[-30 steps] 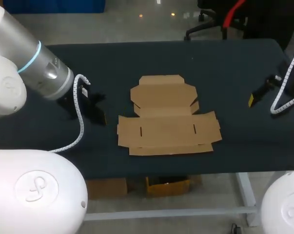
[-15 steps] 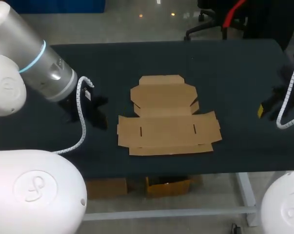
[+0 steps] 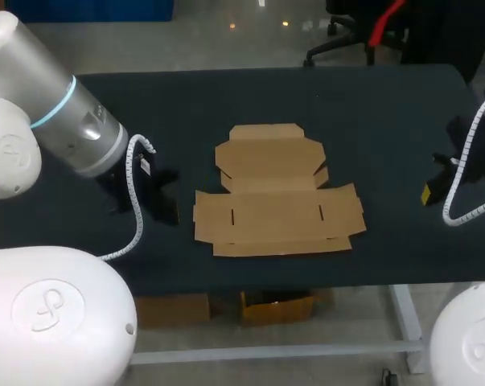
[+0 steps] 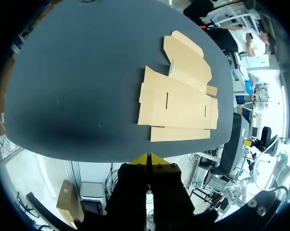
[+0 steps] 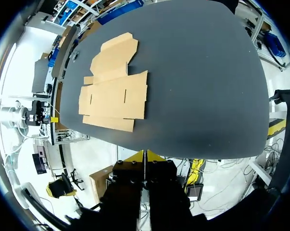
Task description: Assemble the packaging by folding the flat box into shape, placing the metal phone stand inside, and closing the box properly
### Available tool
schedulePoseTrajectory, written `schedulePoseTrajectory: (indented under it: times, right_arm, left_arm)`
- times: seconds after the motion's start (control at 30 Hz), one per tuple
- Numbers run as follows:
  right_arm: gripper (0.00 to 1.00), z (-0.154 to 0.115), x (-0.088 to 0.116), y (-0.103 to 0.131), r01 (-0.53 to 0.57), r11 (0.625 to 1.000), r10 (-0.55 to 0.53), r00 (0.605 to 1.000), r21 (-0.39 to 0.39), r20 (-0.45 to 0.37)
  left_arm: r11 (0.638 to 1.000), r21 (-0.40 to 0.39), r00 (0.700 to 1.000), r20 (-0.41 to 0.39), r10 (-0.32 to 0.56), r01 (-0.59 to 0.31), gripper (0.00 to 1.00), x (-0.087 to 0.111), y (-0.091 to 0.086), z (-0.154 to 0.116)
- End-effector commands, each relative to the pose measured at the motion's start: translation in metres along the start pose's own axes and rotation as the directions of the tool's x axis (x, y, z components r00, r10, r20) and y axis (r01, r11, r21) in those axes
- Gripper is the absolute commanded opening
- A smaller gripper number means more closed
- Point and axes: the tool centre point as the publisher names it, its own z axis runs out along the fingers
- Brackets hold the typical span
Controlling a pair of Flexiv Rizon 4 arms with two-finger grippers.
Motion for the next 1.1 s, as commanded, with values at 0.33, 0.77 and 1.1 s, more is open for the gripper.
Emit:
schedulePoseTrajectory:
  times: [0.33, 0.77, 1.1]
  right_arm:
    - [0.00, 0.017, 0.001, -0.017, -0.032, 0.999, 0.030, 0.999, -0.036, -0.040]
    - [0.00, 0.017, 0.001, -0.017, -0.032, 0.999, 0.030, 0.999, -0.036, -0.040]
    - [0.00, 0.032, -0.001, -0.014, -0.035, 0.999, 0.035, 0.999, -0.016, -0.032]
  left_arm:
    - [0.998, -0.014, 0.998, -0.032, -0.054, 0.054, 0.00, -0.017, -0.007, 0.016]
    - [0.998, -0.014, 0.998, -0.032, -0.054, 0.054, 0.00, -0.017, -0.007, 0.016]
    - [0.998, 0.054, 0.999, 0.011, -0.037, 0.037, 0.00, -0.017, 0.010, 0.027]
